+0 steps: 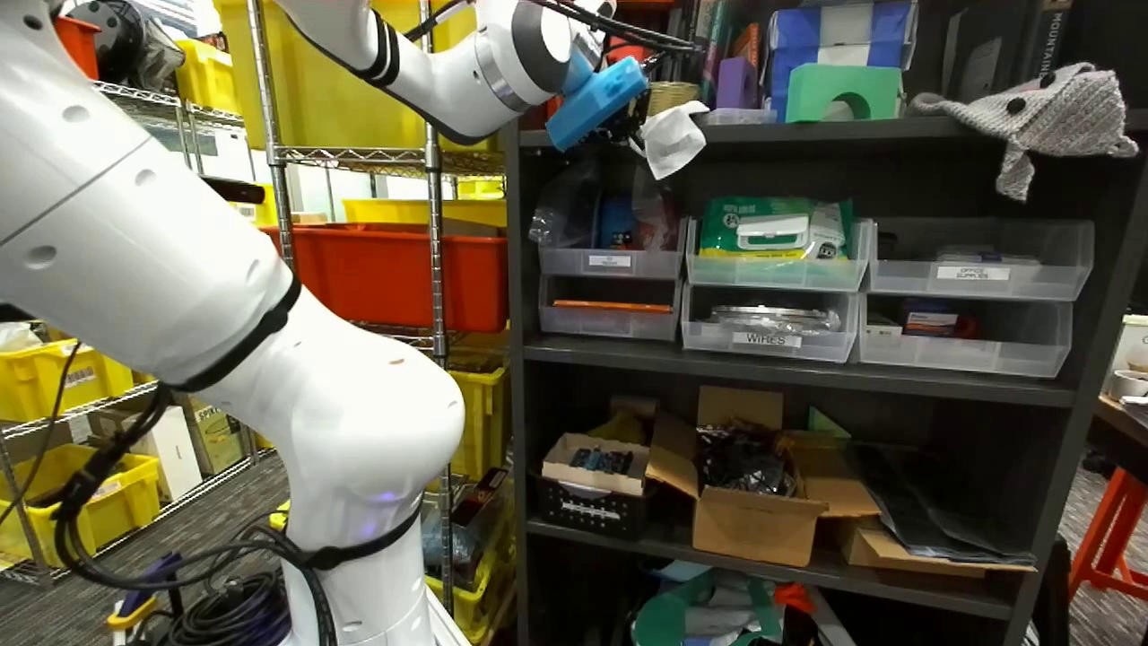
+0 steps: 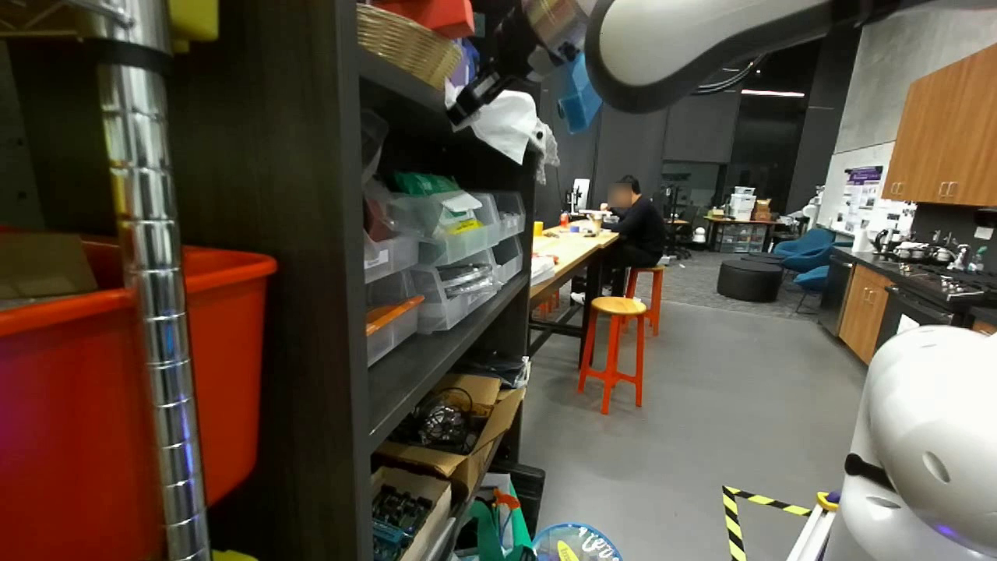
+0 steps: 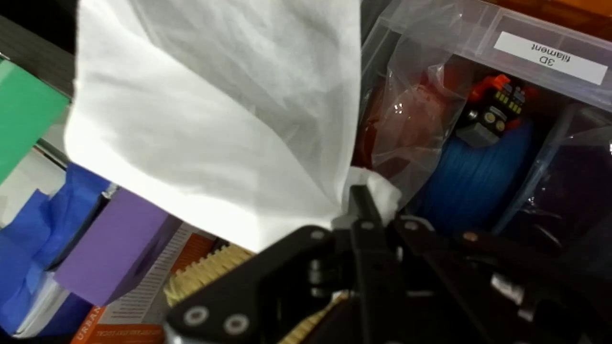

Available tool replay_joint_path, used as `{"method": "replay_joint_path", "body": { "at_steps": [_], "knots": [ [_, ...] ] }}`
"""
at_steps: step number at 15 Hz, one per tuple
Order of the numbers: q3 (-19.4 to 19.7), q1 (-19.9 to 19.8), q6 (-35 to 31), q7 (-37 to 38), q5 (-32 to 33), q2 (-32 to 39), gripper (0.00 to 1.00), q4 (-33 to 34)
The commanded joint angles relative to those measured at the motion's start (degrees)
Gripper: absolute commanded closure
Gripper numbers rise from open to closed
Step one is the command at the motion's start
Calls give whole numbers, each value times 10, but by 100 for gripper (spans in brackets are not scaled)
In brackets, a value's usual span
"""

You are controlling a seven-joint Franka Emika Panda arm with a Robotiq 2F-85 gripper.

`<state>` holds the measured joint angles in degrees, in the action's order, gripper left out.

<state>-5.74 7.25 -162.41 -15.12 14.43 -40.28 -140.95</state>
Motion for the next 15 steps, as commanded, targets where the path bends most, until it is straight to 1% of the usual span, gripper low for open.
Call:
{"method": "replay_joint_path", "body": {
  "at_steps": [1,3,8,13,15],
  "knots": [
    [-7,-9,-28,-3,21,-8,99,-16],
    [-3,-10,-30,-3,20,-6,99,-10],
    [-1,-28,-33,3,19,-7,99,3],
    [32,-12,-18,-17,8,3,99,12],
    [55,2,-15,-31,1,7,99,11]
  ]
}}
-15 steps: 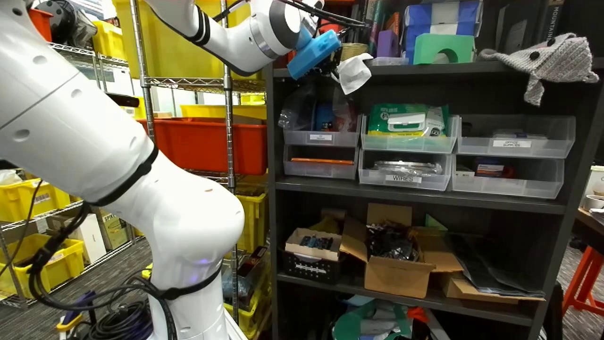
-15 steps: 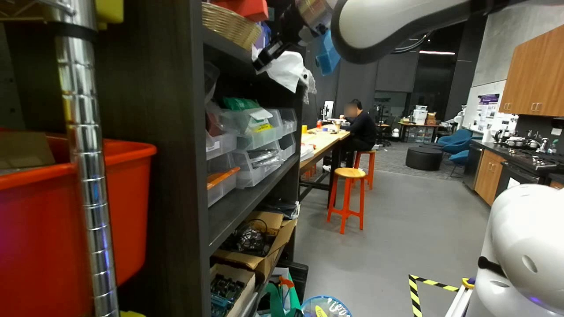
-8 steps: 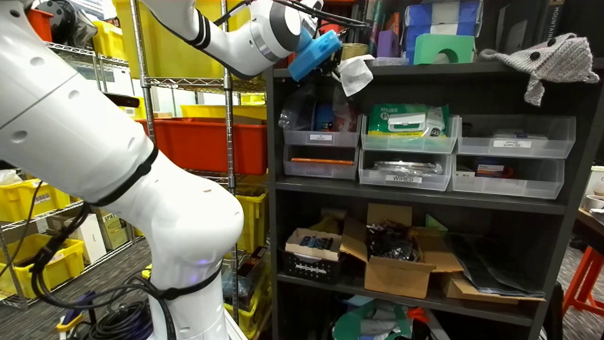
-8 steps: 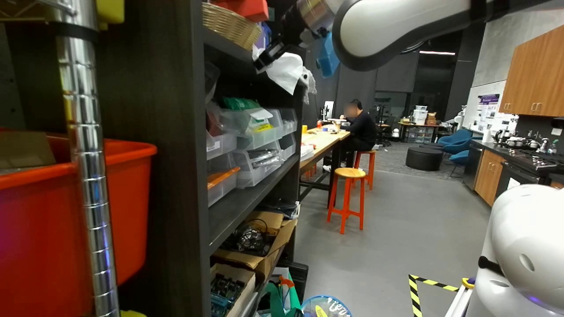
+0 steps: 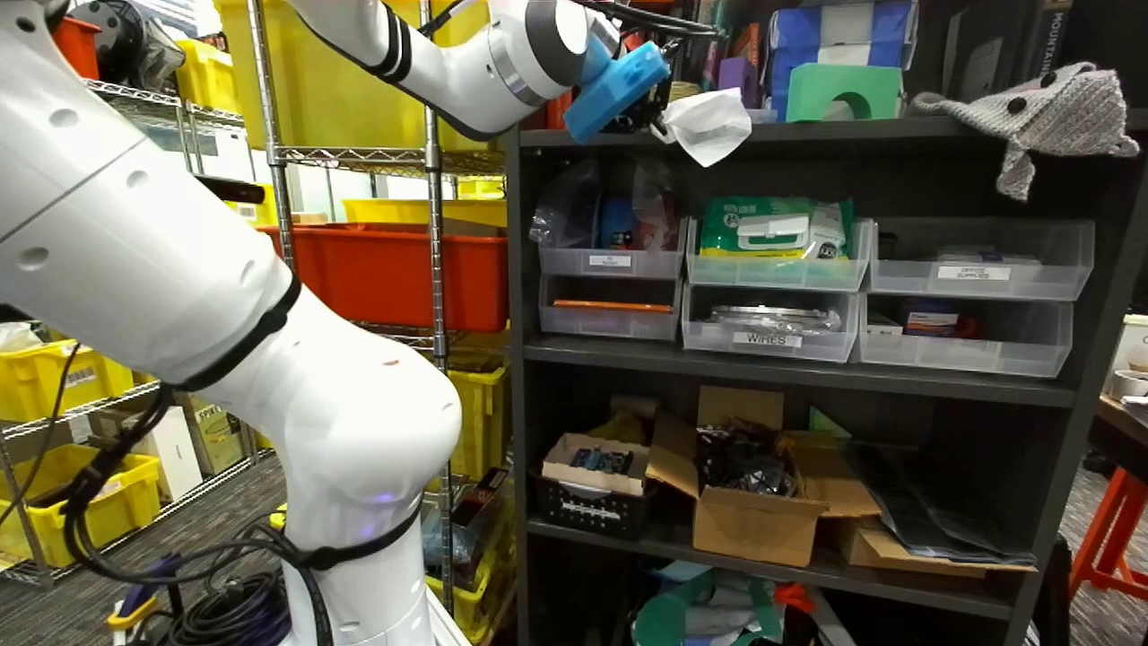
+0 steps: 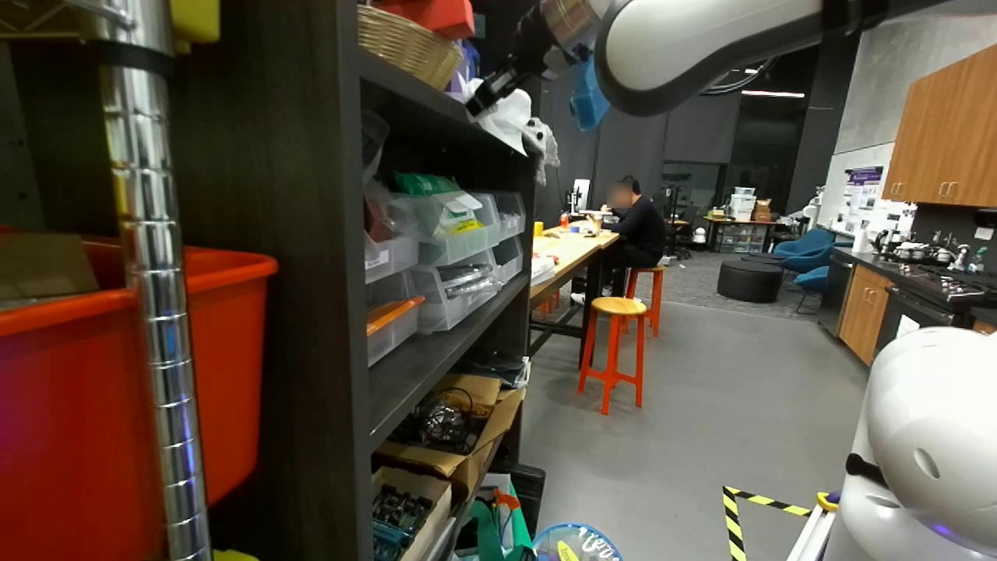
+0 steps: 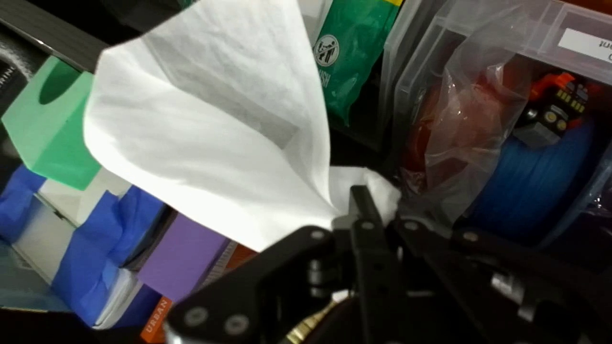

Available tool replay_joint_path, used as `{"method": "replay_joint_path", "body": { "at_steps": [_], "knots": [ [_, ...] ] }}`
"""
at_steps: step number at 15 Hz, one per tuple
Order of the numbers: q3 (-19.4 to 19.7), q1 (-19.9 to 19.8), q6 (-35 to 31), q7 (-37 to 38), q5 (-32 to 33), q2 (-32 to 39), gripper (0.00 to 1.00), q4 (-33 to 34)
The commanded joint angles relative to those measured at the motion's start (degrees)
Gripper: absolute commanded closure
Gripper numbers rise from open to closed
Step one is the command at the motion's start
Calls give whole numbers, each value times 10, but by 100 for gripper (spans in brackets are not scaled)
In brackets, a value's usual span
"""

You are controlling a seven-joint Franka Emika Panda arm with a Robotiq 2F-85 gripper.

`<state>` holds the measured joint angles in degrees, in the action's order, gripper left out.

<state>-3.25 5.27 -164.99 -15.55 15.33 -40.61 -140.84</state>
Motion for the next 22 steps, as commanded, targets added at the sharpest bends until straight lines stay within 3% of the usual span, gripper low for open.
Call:
{"method": "replay_joint_path", "body": {
  "at_steps": [1,13,18,22],
  "knots": [
    [41,27,12,-32,-12,10,99,9],
    [172,85,25,-118,-61,-21,99,-2],
    [179,86,15,-122,-70,-34,99,-10],
    [149,72,6,-107,-60,-41,99,-19]
  ]
}}
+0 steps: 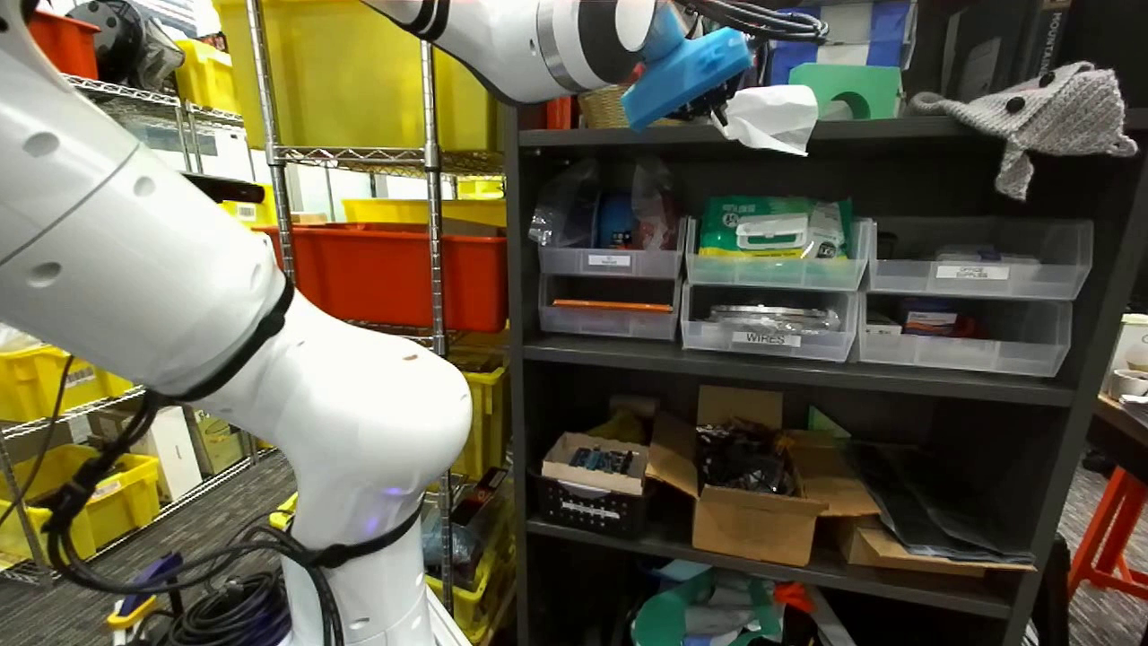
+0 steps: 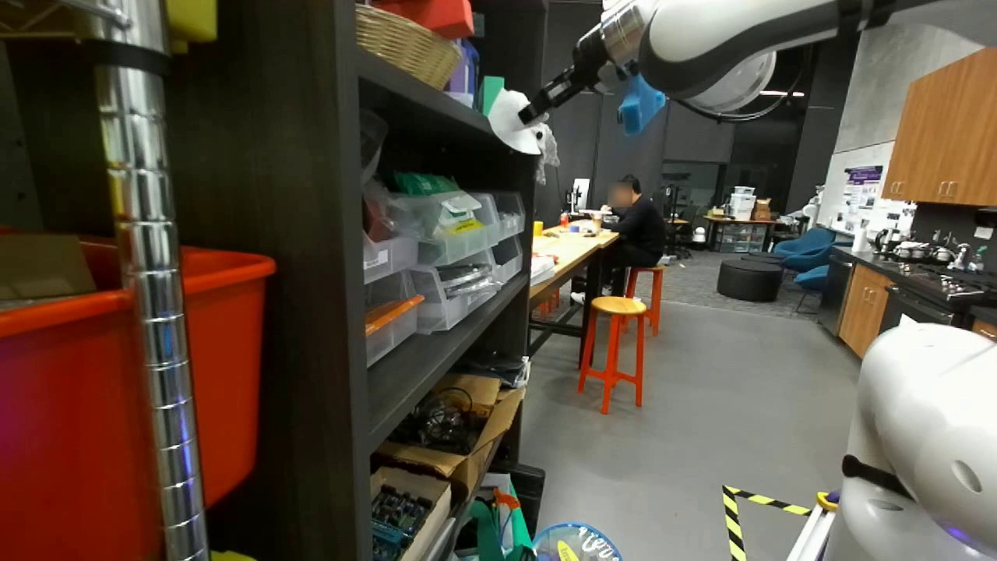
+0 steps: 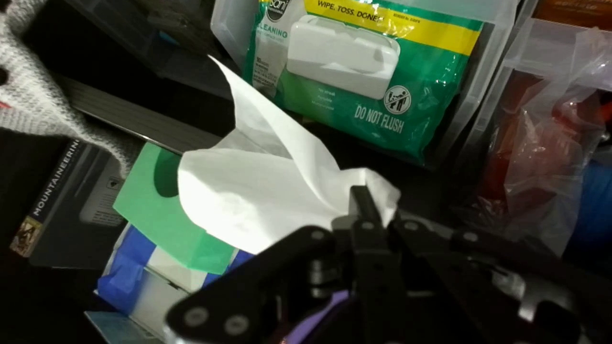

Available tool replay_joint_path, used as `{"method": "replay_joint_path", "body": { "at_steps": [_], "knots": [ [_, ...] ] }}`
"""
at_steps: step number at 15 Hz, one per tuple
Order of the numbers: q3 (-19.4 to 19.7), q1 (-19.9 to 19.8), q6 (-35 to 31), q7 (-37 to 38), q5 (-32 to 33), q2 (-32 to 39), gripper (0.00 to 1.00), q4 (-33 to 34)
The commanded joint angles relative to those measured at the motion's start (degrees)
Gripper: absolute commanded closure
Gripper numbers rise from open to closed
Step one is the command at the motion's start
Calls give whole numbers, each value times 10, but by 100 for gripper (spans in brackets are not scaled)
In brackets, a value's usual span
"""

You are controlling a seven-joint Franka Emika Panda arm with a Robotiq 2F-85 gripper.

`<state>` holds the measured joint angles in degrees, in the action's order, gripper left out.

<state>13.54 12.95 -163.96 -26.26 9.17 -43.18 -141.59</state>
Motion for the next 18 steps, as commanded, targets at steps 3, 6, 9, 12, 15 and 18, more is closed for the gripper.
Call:
{"method": "replay_joint_path", "body": {
  "at_steps": [3,6,9,12,15,18],
  "knots": [
    [-42,-2,1,6,3,-17,99,-9],
    [-62,0,7,6,6,-16,99,-9],
    [-80,5,10,2,11,-17,99,-20],
    [-109,-8,-6,8,30,-19,99,-43],
    [-136,-18,-34,12,55,-30,99,-74],
    [-154,-26,-60,17,75,-40,99,-98]
  ]
}}
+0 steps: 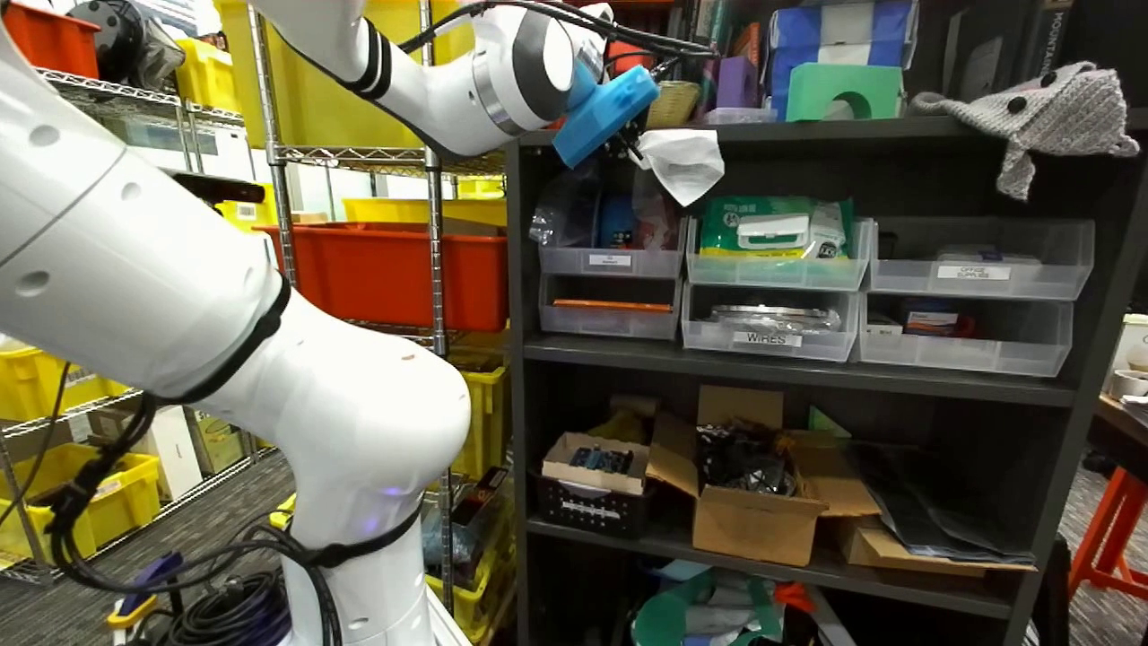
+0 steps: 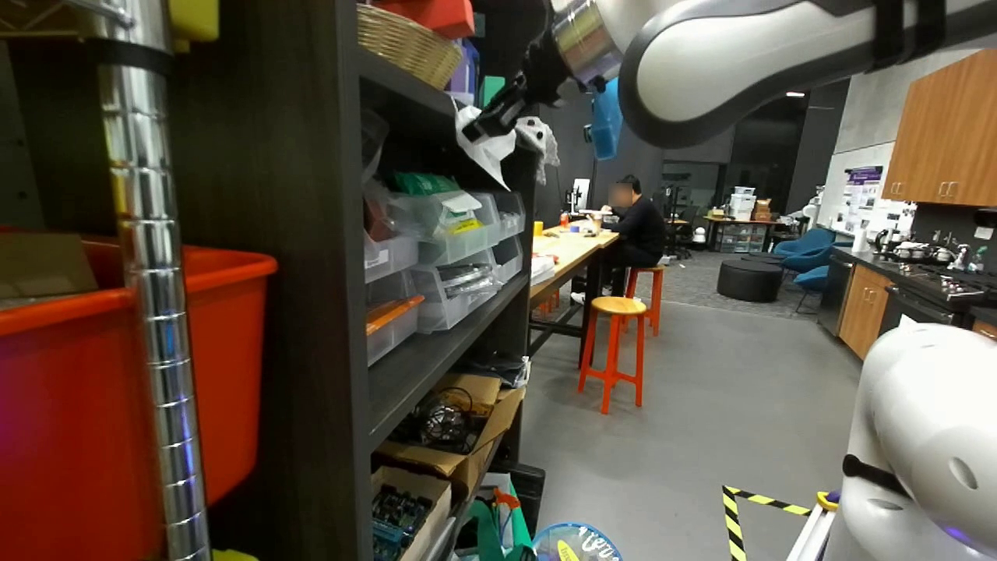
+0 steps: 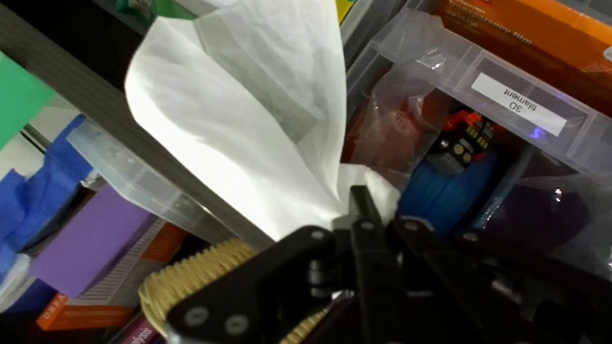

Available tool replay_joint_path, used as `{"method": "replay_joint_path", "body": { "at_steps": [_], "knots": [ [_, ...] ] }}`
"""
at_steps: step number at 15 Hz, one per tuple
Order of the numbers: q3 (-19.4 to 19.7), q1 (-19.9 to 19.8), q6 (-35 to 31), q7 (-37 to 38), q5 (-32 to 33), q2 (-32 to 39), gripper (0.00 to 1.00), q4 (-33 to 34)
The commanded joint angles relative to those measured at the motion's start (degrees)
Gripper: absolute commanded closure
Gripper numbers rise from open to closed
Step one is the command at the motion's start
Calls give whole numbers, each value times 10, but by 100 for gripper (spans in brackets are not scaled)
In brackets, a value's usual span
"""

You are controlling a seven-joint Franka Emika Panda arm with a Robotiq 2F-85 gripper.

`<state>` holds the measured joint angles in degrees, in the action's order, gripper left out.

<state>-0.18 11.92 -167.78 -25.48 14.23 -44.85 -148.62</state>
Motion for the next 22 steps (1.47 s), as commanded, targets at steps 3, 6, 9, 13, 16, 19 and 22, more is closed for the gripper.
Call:
{"method": "replay_joint_path", "body": {
  "at_steps": [3,6,9,13,16,19,22],
  "knots": [
    [-31,-30,-47,18,37,-32,99,-44],
    [-32,-38,-60,18,40,-41,99,-54],
    [-28,-41,-67,17,40,-48,99,-58],
    [-25,-49,-73,23,36,-54,99,-51],
    [-28,-60,-63,39,29,-55,99,-31],
    [-23,-70,-54,54,24,-50,99,-8],
    [-7,-68,-44,62,16,-54,99,7]
  ]
}}
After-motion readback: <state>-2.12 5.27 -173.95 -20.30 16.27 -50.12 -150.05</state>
